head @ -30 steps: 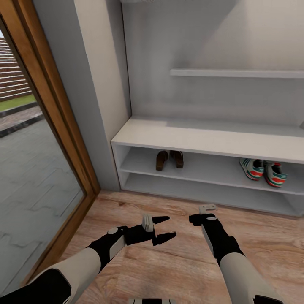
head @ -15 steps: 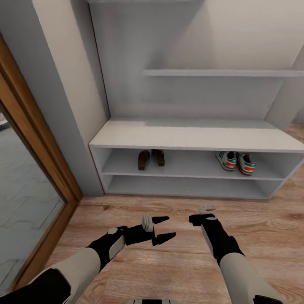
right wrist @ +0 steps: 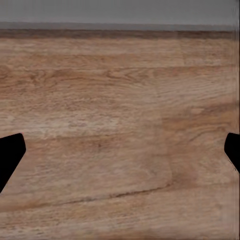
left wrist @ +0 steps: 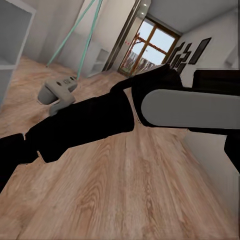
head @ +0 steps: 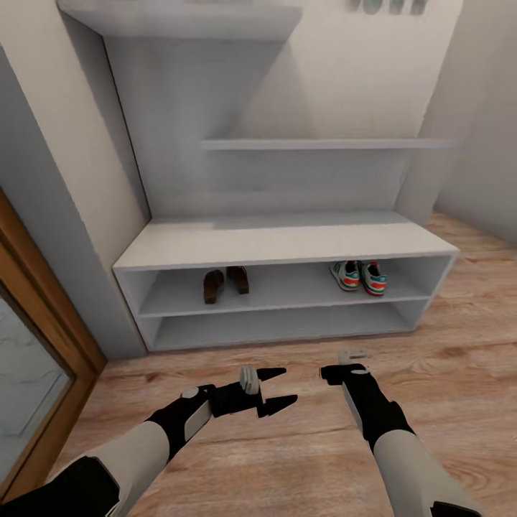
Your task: Pick up the two gym shoes and the two sandals from the corridor floor and place them onto the hallstand (shoe rack) in the corridor, making sure they are on the rack and not on the floor. Arrange them so the two gym shoes are next to each other and the two sandals are next to each other.
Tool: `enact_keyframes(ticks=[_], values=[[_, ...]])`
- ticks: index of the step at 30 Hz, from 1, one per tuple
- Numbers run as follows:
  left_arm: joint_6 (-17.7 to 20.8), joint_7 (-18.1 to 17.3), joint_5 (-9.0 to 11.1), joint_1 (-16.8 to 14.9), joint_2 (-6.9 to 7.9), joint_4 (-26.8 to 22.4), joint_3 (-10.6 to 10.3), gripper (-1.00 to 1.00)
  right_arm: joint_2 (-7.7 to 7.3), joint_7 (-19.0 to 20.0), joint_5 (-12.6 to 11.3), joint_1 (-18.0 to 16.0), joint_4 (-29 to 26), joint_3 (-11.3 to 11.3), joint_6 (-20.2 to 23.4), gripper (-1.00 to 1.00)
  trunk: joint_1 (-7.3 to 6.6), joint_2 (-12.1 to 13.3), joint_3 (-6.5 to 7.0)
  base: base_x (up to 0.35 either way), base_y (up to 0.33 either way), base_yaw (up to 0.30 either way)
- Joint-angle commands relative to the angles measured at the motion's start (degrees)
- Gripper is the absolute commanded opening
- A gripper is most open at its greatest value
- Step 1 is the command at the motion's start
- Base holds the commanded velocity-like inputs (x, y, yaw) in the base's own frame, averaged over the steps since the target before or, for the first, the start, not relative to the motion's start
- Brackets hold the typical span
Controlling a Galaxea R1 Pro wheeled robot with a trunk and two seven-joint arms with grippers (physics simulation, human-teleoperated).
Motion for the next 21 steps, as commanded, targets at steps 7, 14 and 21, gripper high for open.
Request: enact_keyframes(ticks=[7, 14, 21], values=[[-0.32, -0.08, 0.61, -0.06, 3.05, 0.16, -0.34, 1.0, 0.04, 3.16, 0.24, -0.03, 3.96, -0.21, 0.24, 1.0, -0.19, 0.08, 1.52, 0.0, 0.0, -0.3], [-0.32, -0.04, 0.77, -0.07, 5.07, 0.22, -0.17, 1.0, 0.04, 10.41, -2.25, -0.03, 6.58, -0.24, 0.24, 1.0, -0.37, 0.17, 3.07, 0.0, 0.0, -0.3], [-0.32, -0.1, 1.03, -0.07, 7.12, 0.18, -0.11, 1.0, -0.01, 14.99, -8.99, -0.03, 10.73, -0.24, 0.24, 1.0, -0.5, 0.24, 4.18, 0.0, 0.0, -0.225]])
